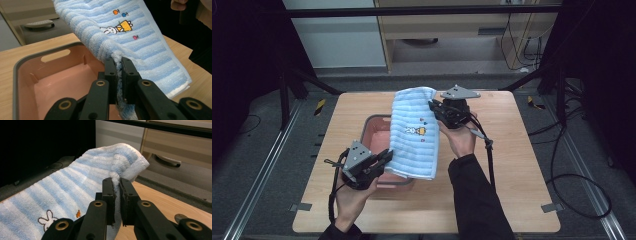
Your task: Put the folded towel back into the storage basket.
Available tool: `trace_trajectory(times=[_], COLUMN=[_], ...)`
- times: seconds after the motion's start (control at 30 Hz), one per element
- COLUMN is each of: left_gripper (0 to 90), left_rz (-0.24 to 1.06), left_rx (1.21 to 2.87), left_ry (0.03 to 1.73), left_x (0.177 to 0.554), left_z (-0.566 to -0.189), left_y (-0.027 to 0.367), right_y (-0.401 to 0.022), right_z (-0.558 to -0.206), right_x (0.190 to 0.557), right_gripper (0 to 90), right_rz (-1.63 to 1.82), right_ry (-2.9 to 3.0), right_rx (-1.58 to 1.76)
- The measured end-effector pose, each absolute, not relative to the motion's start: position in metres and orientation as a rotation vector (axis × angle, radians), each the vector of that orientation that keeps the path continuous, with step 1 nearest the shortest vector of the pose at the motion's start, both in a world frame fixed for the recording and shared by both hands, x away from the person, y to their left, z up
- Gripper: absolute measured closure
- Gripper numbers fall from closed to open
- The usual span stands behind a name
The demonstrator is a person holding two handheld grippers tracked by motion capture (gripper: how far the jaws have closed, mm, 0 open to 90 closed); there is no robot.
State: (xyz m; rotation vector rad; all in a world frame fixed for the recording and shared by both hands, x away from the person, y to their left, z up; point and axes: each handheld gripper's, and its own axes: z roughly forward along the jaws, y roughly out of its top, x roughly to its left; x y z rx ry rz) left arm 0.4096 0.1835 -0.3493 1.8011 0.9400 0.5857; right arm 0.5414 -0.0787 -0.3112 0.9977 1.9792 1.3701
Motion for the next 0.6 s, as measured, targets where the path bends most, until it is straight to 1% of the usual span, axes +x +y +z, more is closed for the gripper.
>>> trace_trajectory(times=[0.27, 0.6], left_gripper=[84.3, 84.3], left_rz=[0.594, 0.605], left_rx=[1.793, 1.779], left_ry=[0.976, 1.011], left_x=[0.414, 0.418], left_z=[-0.354, -0.360], left_y=[0.201, 0.216], right_y=[-0.056, -0.039], right_z=[-0.316, -0.325], right_x=[0.550, 0.561], right_gripper=[83.7, 83.7], right_rz=[1.380, 1.384], right_ry=[2.000, 2.024], right_rx=[0.983, 0.989])
